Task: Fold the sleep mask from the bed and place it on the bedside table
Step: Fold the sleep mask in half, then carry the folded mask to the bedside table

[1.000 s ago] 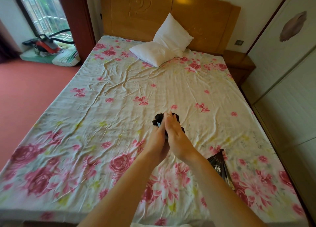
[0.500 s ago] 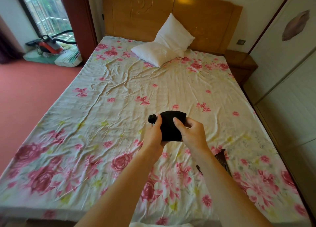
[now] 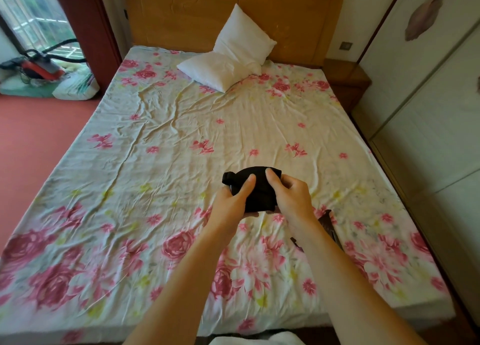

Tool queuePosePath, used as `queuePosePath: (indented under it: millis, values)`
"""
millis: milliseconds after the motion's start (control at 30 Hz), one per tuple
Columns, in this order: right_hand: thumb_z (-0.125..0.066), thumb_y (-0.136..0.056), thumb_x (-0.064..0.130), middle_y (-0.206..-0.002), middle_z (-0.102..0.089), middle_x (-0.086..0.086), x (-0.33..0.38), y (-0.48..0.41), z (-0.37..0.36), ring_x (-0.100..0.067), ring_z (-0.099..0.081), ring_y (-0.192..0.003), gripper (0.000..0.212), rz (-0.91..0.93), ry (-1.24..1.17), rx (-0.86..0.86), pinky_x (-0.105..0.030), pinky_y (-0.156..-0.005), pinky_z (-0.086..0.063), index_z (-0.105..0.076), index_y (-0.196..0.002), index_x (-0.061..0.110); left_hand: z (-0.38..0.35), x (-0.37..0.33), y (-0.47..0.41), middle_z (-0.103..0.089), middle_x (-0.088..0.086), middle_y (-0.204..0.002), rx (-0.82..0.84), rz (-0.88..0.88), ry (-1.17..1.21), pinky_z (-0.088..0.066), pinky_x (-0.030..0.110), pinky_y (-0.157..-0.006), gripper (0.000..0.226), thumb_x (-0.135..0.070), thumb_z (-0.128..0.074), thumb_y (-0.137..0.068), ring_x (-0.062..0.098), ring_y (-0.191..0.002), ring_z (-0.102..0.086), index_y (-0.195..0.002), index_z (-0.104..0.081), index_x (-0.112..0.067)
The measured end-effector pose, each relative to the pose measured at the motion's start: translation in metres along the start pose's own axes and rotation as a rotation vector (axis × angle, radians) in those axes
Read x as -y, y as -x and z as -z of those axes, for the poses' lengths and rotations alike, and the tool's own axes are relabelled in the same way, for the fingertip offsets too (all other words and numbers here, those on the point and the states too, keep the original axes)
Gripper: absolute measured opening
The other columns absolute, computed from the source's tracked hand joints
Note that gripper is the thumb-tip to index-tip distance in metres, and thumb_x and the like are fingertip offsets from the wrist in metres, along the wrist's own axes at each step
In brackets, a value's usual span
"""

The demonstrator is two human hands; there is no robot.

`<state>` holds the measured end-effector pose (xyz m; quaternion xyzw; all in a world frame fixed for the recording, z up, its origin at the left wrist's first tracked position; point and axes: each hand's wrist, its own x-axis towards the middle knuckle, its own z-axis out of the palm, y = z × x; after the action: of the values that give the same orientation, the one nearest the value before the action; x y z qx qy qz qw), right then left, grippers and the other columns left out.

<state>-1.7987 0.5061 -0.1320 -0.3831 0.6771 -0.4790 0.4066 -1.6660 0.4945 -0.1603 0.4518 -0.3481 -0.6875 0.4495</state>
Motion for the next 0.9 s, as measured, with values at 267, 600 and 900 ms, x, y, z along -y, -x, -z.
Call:
queuePosePath:
  millis: [267, 600, 900]
  values:
    - [-0.062, -0.091, 0.045, -0.077, -0.073, -0.014, -0.008, 0.003, 0.034, -0.024, -0.073, -0.07, 0.037, 0.012, -0.046, -0.077, -0.041, -0.053, -0.06, -0.074, -0.076, 0.013, -0.02, 0.004, 0.005, -0.08, 0.006, -0.088, 0.062, 0.013, -0.124, -0.055, 0.027, -0.057, 0.033, -0.055, -0.057, -0.093, 0.022, -0.074, -0.076, -0.103, -0.069, -0.027]
    - [-0.068, -0.09, 0.03, -0.086, -0.077, 0.001, -0.034, 0.026, 0.154, -0.014, -0.074, -0.081, 0.011, 0.113, -0.186, -0.176, -0.032, -0.057, -0.061, -0.075, -0.094, 0.023, -0.123, 0.034, 0.036, -0.077, 0.008, -0.103, 0.153, -0.004, -0.223, -0.06, 0.027, -0.055, 0.029, -0.042, -0.062, -0.095, 0.02, -0.083, -0.078, -0.114, -0.066, -0.02]
    - [-0.063, -0.092, 0.036, -0.097, -0.074, 0.006, -0.092, 0.069, 0.311, -0.01, -0.07, -0.091, 0.023, 0.171, -0.022, -0.375, -0.042, -0.075, -0.062, -0.074, -0.105, 0.02, -0.251, 0.107, 0.084, -0.069, -0.002, -0.118, 0.243, -0.144, -0.497, -0.063, 0.042, -0.079, 0.044, -0.045, -0.064, -0.092, 0.016, -0.102, -0.073, -0.131, -0.055, -0.026]
